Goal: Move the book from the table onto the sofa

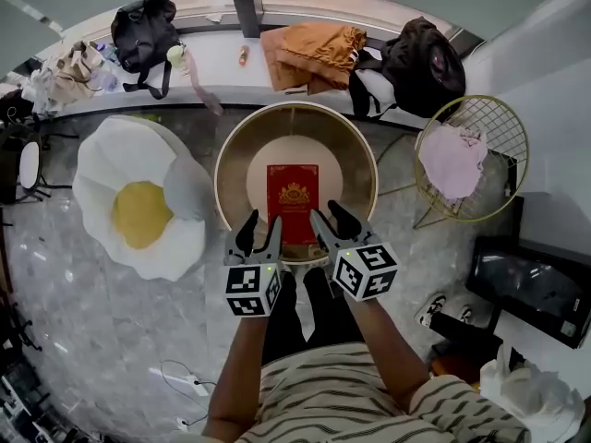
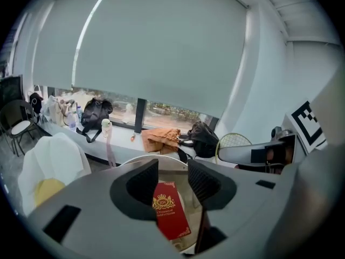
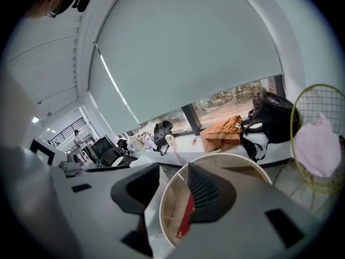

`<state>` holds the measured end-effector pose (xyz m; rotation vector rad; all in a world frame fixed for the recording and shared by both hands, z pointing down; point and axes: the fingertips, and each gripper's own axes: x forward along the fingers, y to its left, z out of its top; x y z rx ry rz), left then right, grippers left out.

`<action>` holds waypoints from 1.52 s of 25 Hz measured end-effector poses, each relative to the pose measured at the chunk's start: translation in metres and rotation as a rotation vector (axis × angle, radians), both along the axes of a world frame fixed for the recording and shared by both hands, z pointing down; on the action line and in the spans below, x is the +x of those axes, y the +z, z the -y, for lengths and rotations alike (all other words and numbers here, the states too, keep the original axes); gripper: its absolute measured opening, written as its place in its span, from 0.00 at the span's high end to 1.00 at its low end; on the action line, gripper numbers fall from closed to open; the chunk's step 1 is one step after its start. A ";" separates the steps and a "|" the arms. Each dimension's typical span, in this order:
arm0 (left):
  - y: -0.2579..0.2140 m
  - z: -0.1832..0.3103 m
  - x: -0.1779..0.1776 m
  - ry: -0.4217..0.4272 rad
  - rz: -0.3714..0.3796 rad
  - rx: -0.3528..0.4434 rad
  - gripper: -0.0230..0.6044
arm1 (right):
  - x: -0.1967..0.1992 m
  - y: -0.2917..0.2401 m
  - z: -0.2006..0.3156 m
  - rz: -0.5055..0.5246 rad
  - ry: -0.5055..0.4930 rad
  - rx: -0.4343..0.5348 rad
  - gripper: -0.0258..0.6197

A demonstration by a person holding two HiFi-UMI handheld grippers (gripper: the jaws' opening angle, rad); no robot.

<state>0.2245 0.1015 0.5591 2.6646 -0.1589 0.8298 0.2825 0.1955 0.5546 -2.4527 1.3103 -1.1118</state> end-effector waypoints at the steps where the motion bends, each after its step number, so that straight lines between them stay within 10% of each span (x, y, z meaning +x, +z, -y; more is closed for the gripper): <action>1: 0.008 -0.001 0.000 0.008 0.011 -0.013 0.71 | -0.001 0.008 -0.001 0.015 0.005 -0.008 0.71; 38: 0.286 -0.013 -0.031 0.085 0.383 -0.269 0.45 | -0.024 0.279 -0.028 0.394 0.088 -0.235 0.45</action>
